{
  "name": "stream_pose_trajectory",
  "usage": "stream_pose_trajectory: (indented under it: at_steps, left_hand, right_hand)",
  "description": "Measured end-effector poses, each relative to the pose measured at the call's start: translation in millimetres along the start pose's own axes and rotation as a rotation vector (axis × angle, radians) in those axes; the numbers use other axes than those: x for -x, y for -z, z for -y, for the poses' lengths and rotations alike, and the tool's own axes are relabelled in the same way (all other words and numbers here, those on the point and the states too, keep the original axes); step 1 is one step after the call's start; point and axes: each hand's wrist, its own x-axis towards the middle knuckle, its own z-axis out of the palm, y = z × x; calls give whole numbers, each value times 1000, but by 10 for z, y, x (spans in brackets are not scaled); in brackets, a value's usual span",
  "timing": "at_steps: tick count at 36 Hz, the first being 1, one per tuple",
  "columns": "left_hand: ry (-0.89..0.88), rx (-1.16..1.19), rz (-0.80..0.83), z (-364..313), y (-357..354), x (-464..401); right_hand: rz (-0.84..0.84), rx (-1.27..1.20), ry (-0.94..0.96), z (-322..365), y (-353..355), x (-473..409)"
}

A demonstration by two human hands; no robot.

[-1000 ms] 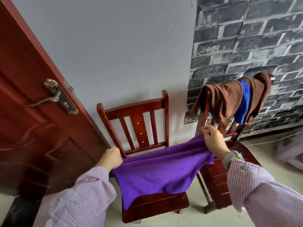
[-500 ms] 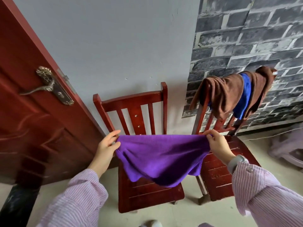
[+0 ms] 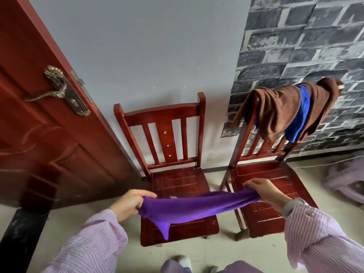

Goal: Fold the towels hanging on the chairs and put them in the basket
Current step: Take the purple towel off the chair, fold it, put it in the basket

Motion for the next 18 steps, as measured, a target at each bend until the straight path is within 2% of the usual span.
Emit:
stream_pose_trajectory:
  at_steps: [3,5,10,13,18]
  left_hand:
    - [-83,110,-125,-36,-19,-71]
    - [-135,145,-150,-83,-14,-91]
    - [-341,25,-277,-266,31,-41]
    - [-432,46,-344,-354,56,5]
    - [-469,-3,-368,-398,150,29]
  right_hand:
    - [2,-255,-12,48,-26,24]
    - [-28,-273,24,71,-56,-9]
    - [-184,72,209,149,-124,-98]
    - [-258,250,304,187,-107,-137]
    - [-397,241,355,249,-65,-92]
